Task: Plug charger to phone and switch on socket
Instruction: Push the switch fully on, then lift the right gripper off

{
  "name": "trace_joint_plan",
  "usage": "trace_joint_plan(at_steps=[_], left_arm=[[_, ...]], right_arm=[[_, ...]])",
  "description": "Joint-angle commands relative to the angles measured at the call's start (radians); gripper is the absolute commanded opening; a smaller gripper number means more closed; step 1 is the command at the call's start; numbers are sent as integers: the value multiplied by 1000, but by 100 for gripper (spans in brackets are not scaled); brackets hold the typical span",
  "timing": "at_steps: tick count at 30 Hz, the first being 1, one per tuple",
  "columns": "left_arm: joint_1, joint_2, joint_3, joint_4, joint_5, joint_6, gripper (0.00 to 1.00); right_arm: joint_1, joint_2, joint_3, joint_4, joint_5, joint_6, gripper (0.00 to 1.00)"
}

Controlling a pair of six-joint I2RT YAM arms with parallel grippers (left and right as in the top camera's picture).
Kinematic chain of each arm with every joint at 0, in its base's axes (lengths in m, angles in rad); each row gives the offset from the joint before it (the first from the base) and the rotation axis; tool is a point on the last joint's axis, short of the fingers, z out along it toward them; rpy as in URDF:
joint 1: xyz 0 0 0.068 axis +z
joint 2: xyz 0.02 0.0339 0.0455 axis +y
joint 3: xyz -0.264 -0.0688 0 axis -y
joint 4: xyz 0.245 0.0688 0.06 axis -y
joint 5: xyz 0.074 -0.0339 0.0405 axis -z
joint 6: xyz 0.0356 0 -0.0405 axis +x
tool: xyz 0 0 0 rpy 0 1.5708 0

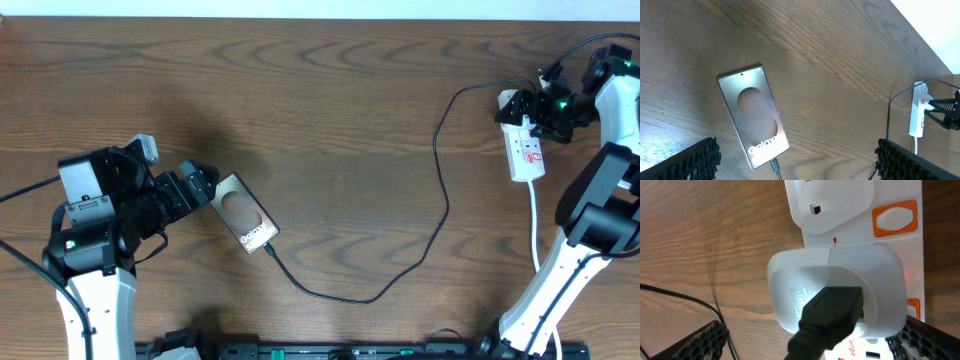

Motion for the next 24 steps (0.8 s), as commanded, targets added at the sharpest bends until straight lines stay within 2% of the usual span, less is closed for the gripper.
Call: trace_joint_plan(at_steps=[1,7,14,24], left_arm=[[4,3,18,0,-8,6,98],[4,3,18,0,-8,6,98],[4,3,18,0,-8,10,98],[4,3,18,7,-8,29,98]], right_arm=[[55,30,-63,6,-138,0,99],[41,27,-26,1,-71,66,99],[-8,-19,104,-92,71,98,99],[-13,-316,139,-140,254,146,99]])
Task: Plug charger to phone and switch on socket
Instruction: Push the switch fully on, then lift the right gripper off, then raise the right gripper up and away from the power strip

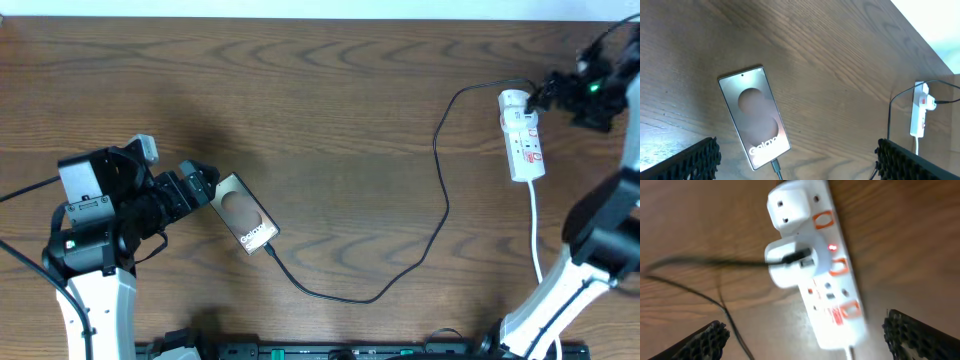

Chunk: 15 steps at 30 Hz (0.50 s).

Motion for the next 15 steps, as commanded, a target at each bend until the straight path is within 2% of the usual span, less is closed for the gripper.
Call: trace_joint_plan(at_steps=[1,8,15], left_arm=[[4,3,18,10,-6,39,98],[4,8,18,42,-23,53,98],[3,18,18,47,-101,53,98]], right_arm=[[24,-210,36,-34,120,37,99],[104,-370,36,-102,262,101,99],[217,-432,36,-179,309,145,99]])
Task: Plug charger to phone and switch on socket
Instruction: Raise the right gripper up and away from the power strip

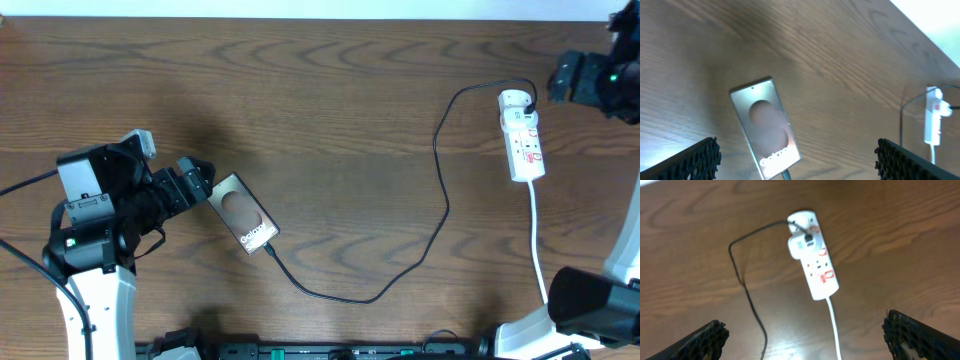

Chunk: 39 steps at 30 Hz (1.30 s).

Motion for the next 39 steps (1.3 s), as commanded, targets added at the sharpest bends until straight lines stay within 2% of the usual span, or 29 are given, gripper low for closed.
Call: trace_joint_plan(at_steps=[1,7,16,19,39], left_arm=[[3,8,20,3,-64,19,98],[2,8,65,0,-73,40,98],[1,8,167,-30,-55,209,98],[2,8,171,-24,-26,235,98],[2,8,171,-7,-19,208,98]], right_arm=[[74,-18,3,-23,51,50,99],[212,-18,-10,-47,157,86,99],[375,-17,-61,-3,185,69,99],[394,-17,-77,23,181,67,99],[401,-16,-77,31,166,68,99]])
